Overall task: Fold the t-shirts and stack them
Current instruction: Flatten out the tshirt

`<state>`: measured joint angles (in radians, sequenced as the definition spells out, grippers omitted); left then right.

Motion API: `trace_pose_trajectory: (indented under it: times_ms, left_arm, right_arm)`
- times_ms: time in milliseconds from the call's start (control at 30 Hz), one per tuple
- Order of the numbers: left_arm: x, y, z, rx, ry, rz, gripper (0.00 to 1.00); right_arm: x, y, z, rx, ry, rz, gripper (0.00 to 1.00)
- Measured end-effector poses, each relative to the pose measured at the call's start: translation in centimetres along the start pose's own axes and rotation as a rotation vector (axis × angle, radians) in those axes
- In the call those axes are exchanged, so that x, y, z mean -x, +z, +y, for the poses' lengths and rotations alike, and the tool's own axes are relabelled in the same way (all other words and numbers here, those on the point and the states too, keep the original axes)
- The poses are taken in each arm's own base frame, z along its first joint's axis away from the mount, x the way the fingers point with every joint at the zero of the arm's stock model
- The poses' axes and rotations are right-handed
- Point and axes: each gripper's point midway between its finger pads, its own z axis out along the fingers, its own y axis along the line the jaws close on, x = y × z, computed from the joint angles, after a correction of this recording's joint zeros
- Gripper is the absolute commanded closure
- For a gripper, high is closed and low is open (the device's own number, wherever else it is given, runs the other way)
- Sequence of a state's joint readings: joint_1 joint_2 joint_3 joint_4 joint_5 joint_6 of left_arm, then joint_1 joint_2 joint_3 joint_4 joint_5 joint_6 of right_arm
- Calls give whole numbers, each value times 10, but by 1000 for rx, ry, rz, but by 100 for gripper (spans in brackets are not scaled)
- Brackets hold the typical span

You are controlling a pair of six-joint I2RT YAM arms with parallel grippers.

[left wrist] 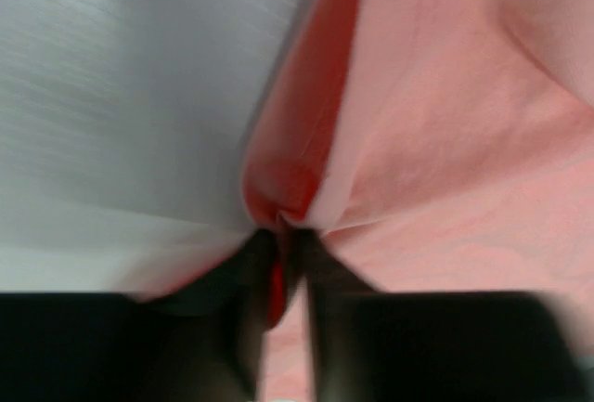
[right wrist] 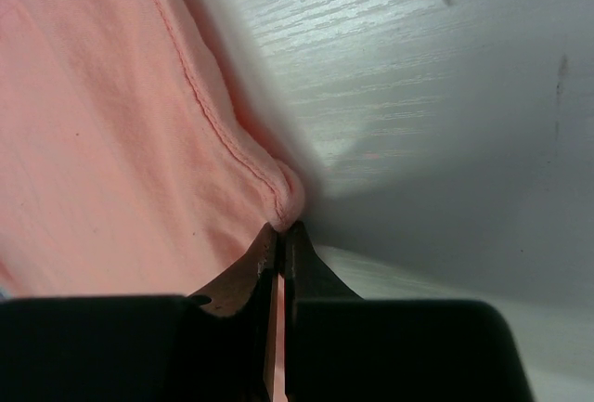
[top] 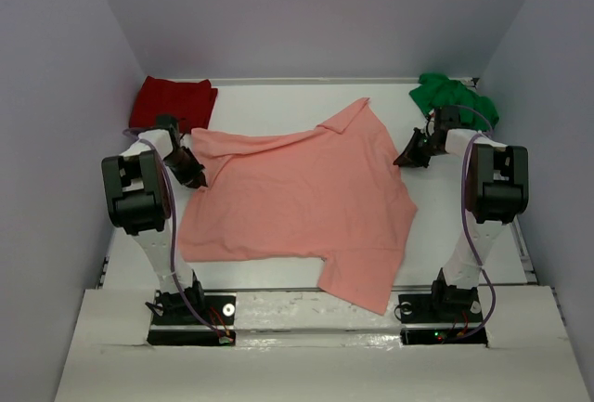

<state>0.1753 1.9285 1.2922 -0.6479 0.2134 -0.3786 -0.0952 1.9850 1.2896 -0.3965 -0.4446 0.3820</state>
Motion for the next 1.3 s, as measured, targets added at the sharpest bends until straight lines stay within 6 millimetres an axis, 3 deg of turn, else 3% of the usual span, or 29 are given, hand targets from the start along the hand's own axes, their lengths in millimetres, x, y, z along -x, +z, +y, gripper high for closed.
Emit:
trace_pose_trajectory:
  times_ms: [400,533,700,900,1133,1200,1233,1267,1300]
  left_arm:
    - [-14,0,-5,-45,25,10,100]
    - [-32,-3,4,-34,33,25,100]
    - [-64,-8,19,-13,37,66,100]
    - [-105,-15,38,16,24,124,100]
    - [-115,-18,44,38,22,142,100]
    - [-115,-17,44,41,22,144,85]
    - [-115,-17,44,44,22,146,76]
    - [-115,-17,45,47,21,148,61]
    - [-114,-17,45,52,20,148,54]
  right_arm:
    - [-16,-13,-16,-134,58,94,100]
    - [-32,-23,-28,-212,83,135,100]
    - [-63,-53,-48,-358,105,186,100]
    - [-84,-77,-67,-481,107,207,100]
    - [-91,-88,-80,-564,101,208,98]
    - [-89,-89,-82,-580,99,204,96]
    - [-86,-90,-83,-588,96,196,91]
    - [-84,-91,-82,-593,94,190,86]
    - [-80,-92,-82,-595,91,183,79]
